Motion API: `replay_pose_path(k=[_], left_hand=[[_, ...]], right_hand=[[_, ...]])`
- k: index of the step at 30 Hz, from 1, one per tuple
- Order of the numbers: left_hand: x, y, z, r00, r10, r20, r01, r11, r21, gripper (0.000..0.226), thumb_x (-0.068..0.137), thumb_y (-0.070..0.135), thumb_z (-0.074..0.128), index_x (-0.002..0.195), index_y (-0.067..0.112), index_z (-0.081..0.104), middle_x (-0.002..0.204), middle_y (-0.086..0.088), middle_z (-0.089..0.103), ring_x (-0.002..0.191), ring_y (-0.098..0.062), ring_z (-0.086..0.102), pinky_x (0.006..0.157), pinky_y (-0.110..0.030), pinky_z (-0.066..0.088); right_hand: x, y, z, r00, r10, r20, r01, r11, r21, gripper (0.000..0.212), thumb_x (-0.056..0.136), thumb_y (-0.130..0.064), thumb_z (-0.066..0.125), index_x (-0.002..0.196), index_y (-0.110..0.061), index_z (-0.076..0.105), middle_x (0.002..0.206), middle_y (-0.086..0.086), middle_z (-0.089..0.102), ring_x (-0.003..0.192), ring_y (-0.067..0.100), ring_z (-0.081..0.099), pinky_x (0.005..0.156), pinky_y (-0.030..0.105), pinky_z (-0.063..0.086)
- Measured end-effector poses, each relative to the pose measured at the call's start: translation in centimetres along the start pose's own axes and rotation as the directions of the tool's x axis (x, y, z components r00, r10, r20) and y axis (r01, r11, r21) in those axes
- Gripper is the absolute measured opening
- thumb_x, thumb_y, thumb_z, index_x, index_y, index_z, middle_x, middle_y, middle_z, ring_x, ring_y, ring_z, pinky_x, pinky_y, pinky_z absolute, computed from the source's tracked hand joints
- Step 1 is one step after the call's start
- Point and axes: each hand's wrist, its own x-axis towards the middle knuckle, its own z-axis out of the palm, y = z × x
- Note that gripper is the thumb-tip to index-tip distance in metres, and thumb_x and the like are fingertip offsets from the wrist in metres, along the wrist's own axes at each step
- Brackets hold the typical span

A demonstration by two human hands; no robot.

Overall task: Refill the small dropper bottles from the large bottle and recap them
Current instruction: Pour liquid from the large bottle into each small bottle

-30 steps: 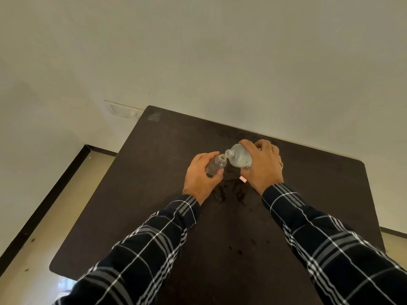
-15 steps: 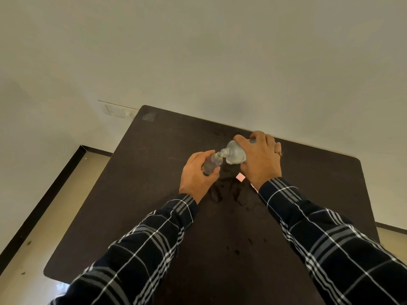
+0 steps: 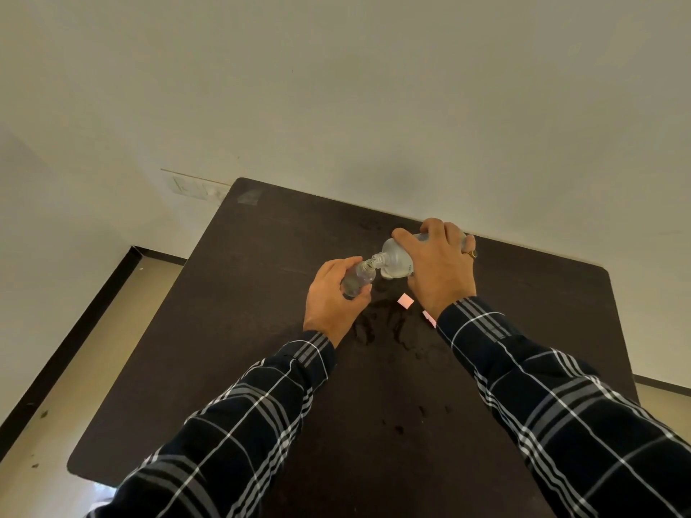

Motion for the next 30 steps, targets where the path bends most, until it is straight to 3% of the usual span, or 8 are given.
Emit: replay_pose_path(k=[30], left_hand=[[-0.41,-0.27,0.98,0.999,0.022,-0.035,-0.022,1.0,0.001,0.049,0.081,0.03,0.075,0.126,0.026,0.058,0.119,0.011,0.056,0.105,-0.004,0.055,0.09,-0.032,0.054]], right_hand=[[-0.02,0.04,-0.77,0.998,-0.059,-0.02,0.056,0.992,-0.11,0.066,0.08,-0.028,0.078,0.134,-0.04,0.041,0.136,0.008,0.037,0.13,0.031,0.033,0.111,0.064,0.024]])
